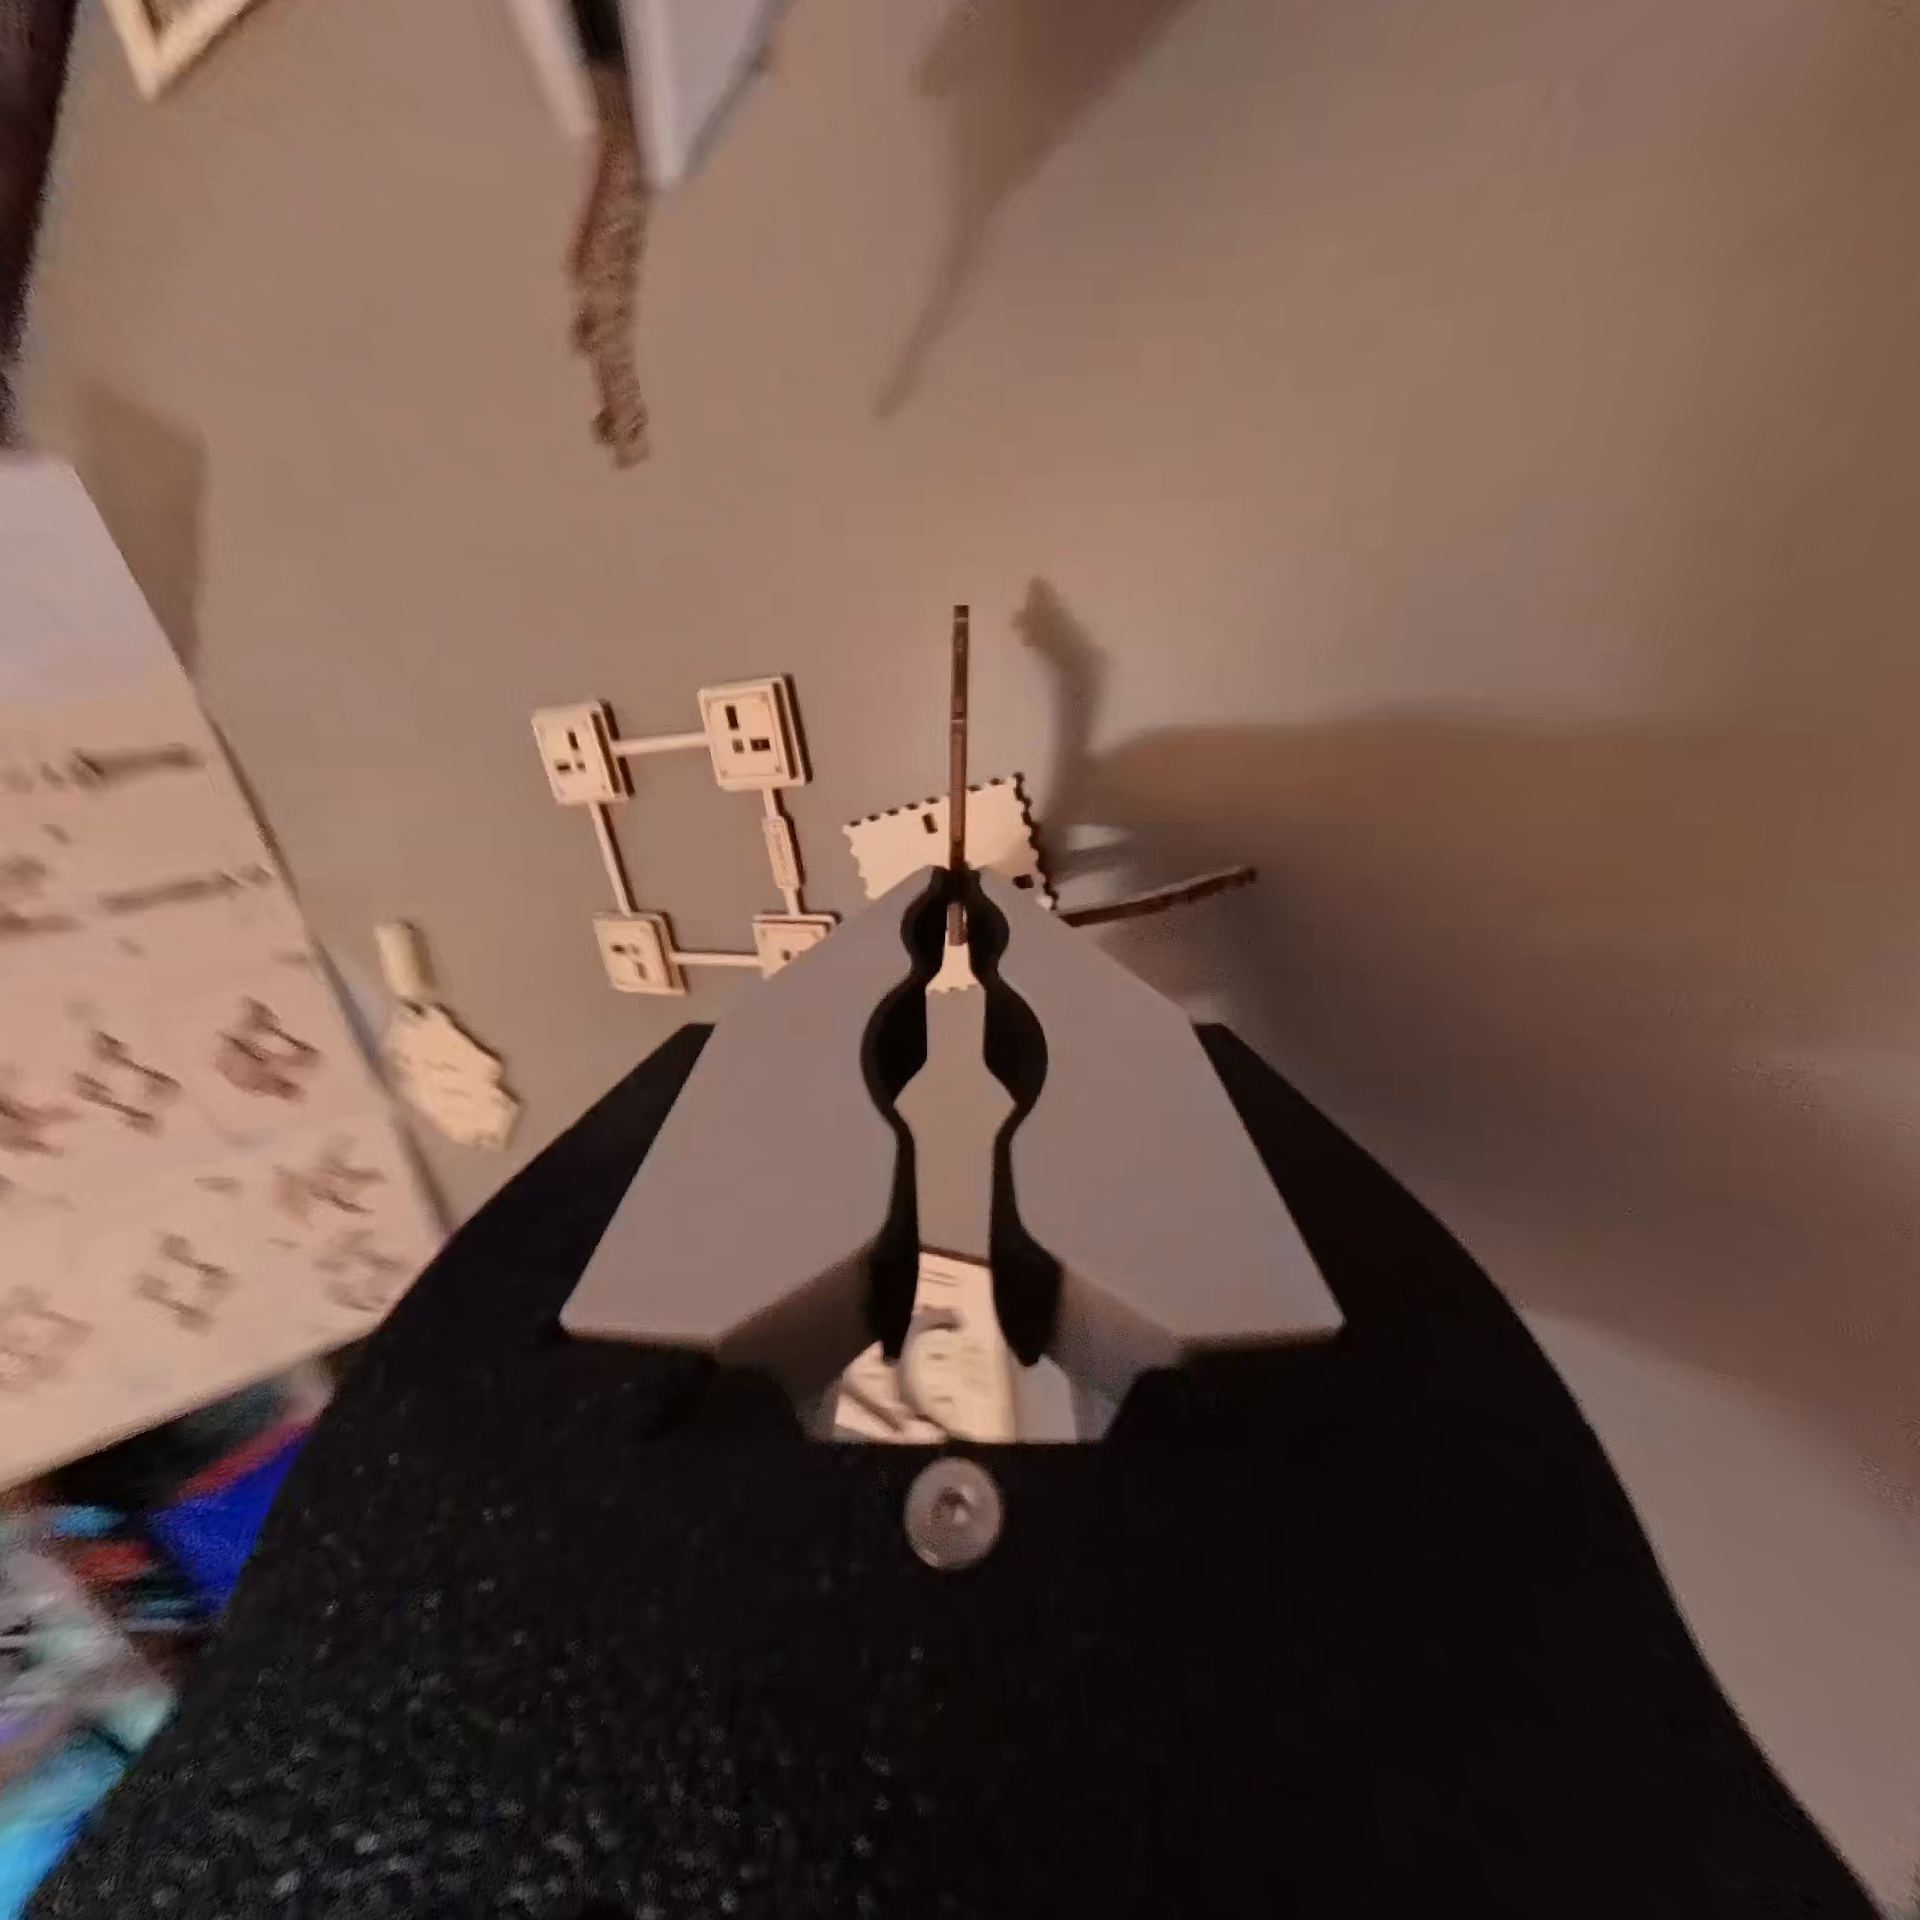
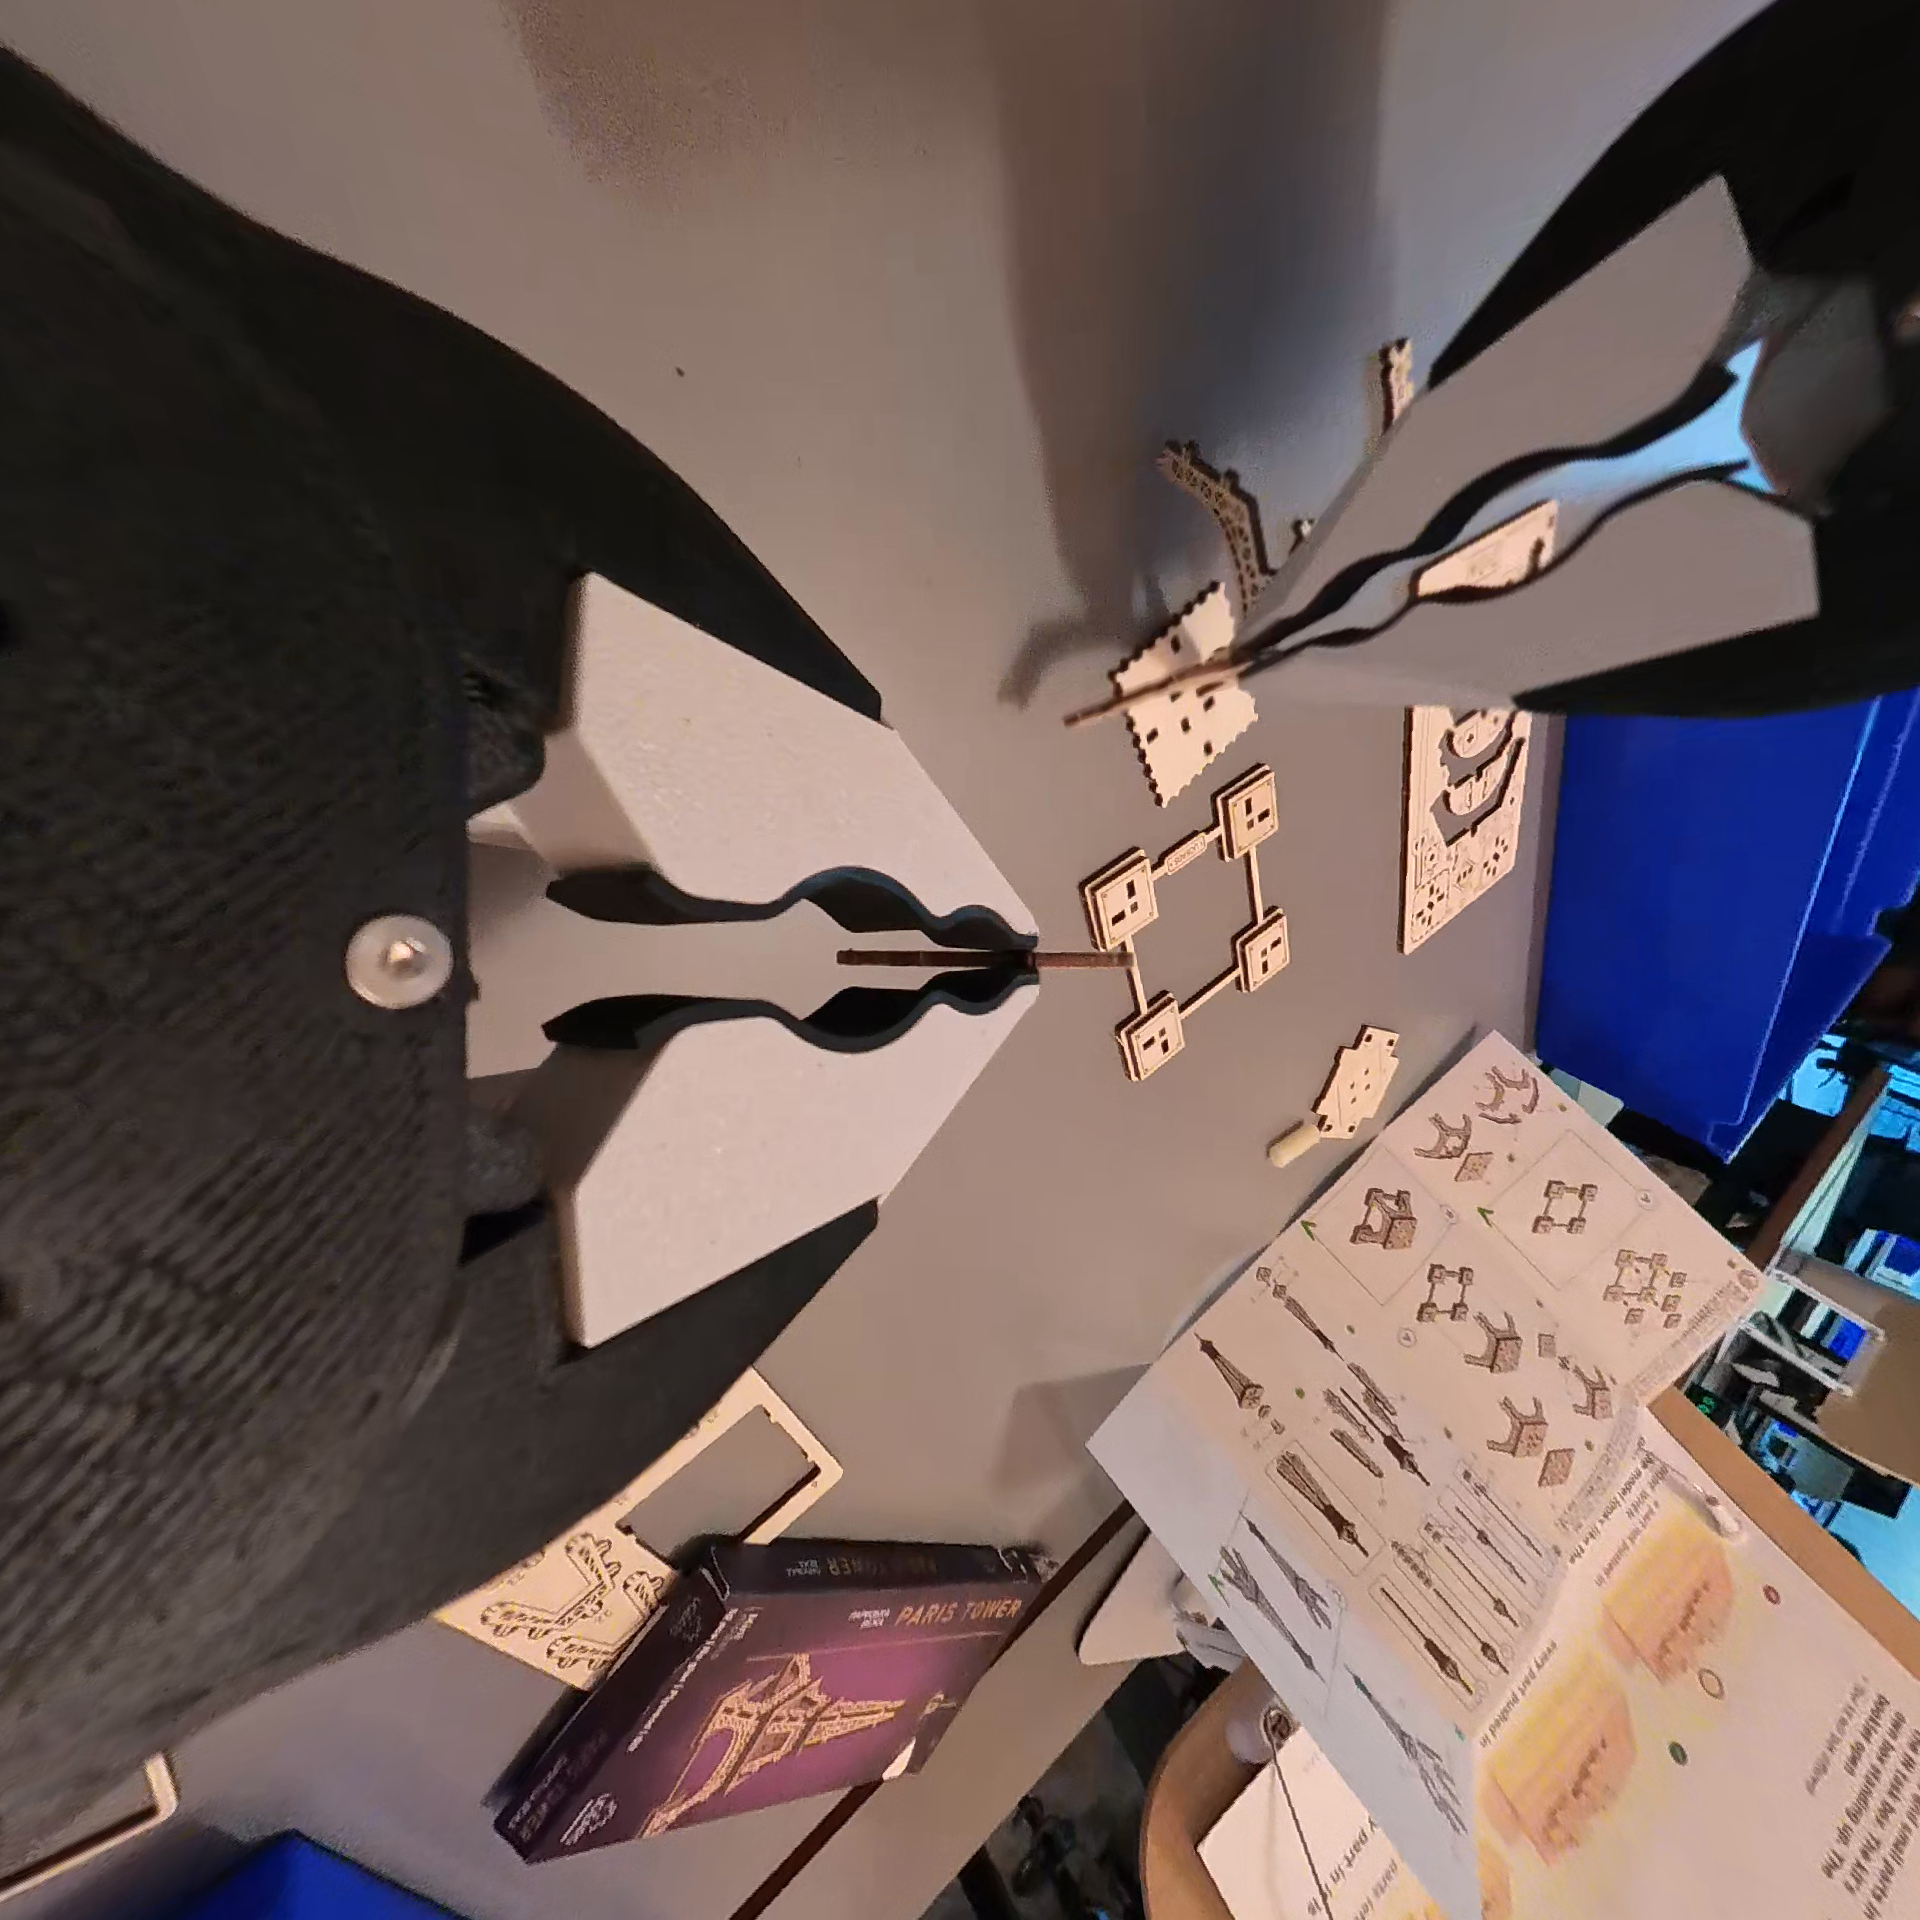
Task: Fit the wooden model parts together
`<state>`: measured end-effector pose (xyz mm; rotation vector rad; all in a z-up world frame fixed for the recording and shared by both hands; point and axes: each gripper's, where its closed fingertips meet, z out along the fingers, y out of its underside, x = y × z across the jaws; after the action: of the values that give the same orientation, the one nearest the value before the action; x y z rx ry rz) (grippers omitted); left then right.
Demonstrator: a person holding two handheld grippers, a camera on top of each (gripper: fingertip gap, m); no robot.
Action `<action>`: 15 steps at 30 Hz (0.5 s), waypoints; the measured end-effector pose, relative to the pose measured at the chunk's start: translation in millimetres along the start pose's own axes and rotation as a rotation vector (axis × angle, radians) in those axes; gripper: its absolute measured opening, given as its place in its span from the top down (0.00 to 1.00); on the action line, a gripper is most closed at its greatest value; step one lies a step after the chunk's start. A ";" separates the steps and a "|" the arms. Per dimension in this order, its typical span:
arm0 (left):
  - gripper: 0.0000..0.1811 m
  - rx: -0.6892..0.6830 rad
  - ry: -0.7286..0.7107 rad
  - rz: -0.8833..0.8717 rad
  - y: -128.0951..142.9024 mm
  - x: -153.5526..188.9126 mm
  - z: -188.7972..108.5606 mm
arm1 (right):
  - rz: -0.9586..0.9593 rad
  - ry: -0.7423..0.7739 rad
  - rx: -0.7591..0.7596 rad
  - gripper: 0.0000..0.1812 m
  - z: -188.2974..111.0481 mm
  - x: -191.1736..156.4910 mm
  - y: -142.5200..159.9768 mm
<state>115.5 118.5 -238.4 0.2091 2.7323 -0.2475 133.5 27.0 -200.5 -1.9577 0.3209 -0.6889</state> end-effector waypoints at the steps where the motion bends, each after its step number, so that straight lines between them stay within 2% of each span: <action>1: 1.00 0.006 0.044 -0.110 -1.6 0.8 -2.1 | 0.004 0.001 0.002 1.00 -0.5 0.9 -0.3; 6: 1.00 0.013 0.260 -0.588 -6.0 9.1 -18.8 | 0.024 -0.008 0.001 1.00 -2.9 2.2 -0.7; 9: 1.00 -0.013 0.397 -0.862 -9.0 21.5 -18.9 | 0.045 -0.026 0.013 1.00 1.0 -5.3 -2.7; 12: 1.00 -0.124 0.264 -0.908 12.0 20.1 -7.5 | 0.028 0.000 -0.044 1.00 9.1 -12.6 3.4; 15: 1.00 -0.129 0.176 -0.928 7.9 21.6 -4.4 | -0.039 0.016 -0.063 1.00 15.8 -23.5 3.9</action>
<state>95.6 129.5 -244.0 -1.1337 2.7962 -0.2982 124.3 48.4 -217.1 -2.0237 0.3179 -0.7274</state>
